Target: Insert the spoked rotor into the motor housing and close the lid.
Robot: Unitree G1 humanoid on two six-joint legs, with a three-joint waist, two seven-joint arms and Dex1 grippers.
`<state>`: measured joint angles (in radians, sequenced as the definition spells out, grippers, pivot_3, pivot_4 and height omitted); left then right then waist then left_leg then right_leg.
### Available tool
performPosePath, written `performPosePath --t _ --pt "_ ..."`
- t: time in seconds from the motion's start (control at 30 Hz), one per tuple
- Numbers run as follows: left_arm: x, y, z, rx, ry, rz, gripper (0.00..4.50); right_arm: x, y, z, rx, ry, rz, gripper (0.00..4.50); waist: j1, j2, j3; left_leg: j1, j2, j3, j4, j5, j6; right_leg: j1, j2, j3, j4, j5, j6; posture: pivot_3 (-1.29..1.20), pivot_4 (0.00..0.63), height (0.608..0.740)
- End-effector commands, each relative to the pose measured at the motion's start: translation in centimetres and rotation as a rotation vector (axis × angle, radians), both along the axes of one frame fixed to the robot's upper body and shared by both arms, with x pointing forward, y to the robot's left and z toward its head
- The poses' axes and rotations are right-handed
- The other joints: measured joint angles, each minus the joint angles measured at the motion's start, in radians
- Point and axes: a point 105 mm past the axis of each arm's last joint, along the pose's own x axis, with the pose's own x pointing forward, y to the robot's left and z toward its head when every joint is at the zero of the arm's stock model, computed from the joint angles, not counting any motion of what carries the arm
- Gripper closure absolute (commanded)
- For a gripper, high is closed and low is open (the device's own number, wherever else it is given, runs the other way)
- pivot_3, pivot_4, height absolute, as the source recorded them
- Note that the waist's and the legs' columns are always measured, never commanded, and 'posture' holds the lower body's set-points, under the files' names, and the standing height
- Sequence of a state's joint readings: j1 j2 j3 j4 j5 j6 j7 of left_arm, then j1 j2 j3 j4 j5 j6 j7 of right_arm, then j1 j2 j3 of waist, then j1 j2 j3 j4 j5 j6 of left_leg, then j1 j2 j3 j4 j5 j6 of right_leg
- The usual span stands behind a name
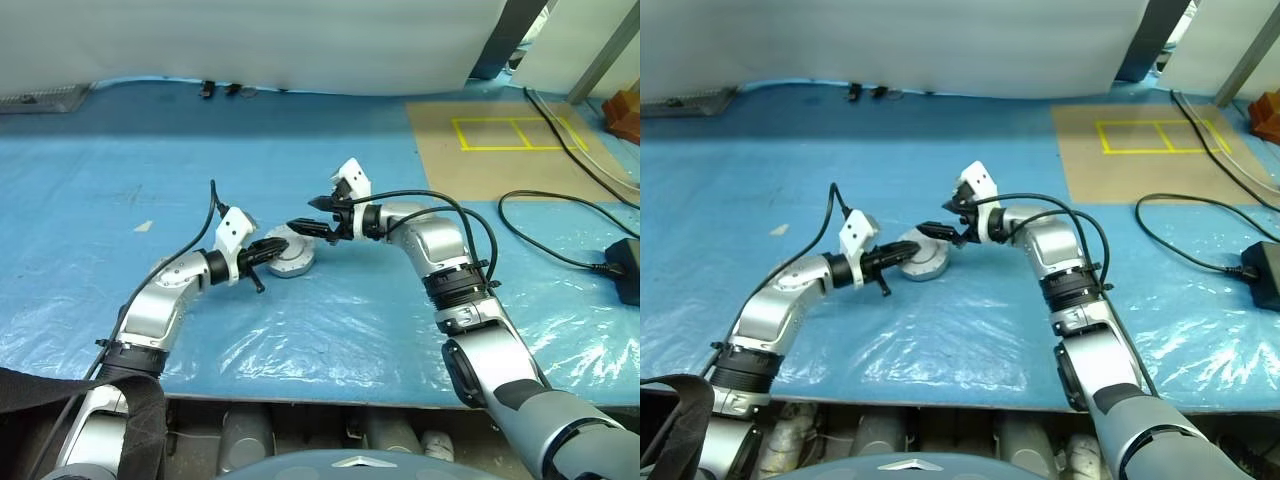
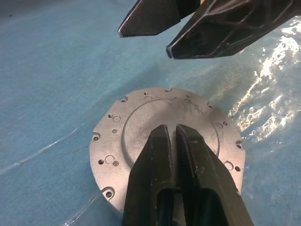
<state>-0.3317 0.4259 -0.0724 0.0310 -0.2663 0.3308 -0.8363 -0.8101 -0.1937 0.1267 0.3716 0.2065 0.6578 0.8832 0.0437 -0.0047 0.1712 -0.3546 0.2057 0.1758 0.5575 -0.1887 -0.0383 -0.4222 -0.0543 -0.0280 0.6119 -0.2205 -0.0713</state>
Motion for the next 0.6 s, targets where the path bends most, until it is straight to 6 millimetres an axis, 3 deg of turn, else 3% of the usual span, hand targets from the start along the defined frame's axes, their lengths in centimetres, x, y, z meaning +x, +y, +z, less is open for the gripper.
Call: performPosePath --t 0.03,0.23,0.43,0.6 --pt "-0.7 0.2 0.1 0.000 -0.010 -0.014 4.20 0.5 -0.7 0.9 0.021 0.045 -0.032 0.03 0.000 0.000 0.000 0.000 0.000 0.000 0.000 0.000 0.000 0.000 0.000 0.000 0.000 0.000 0.000 0.00 0.150 0.740" --pt "-0.8 0.7 0.0 0.014 -0.008 -0.007 4.20 1.2 -2.5 -1.6 -0.041 0.166 -0.147 0.03 0.001 0.000 0.000 0.000 0.000 0.000 0.000 0.000 0.000 0.000 0.000 0.000 0.000 0.000 0.000 0.00 0.150 0.740" --pt "-0.5 1.4 0.0 0.035 -0.019 0.027 4.20 -0.2 -1.8 -3.2 -0.022 0.357 -0.139 0.03 0.000 0.000 0.000 0.000 0.000 0.000 0.000 0.000 0.000 0.000 0.001 0.000 0.000 0.000 0.000 0.00 0.150 0.740" --pt "0.1 2.2 0.2 0.056 -0.048 0.070 4.20 -2.2 -0.2 -3.1 0.087 0.572 -0.094 0.03 0.000 0.000 0.000 0.000 0.000 0.000 0.000 0.000 0.000 0.000 0.000 0.000 0.000 0.000 0.000 0.00 0.150 0.740"
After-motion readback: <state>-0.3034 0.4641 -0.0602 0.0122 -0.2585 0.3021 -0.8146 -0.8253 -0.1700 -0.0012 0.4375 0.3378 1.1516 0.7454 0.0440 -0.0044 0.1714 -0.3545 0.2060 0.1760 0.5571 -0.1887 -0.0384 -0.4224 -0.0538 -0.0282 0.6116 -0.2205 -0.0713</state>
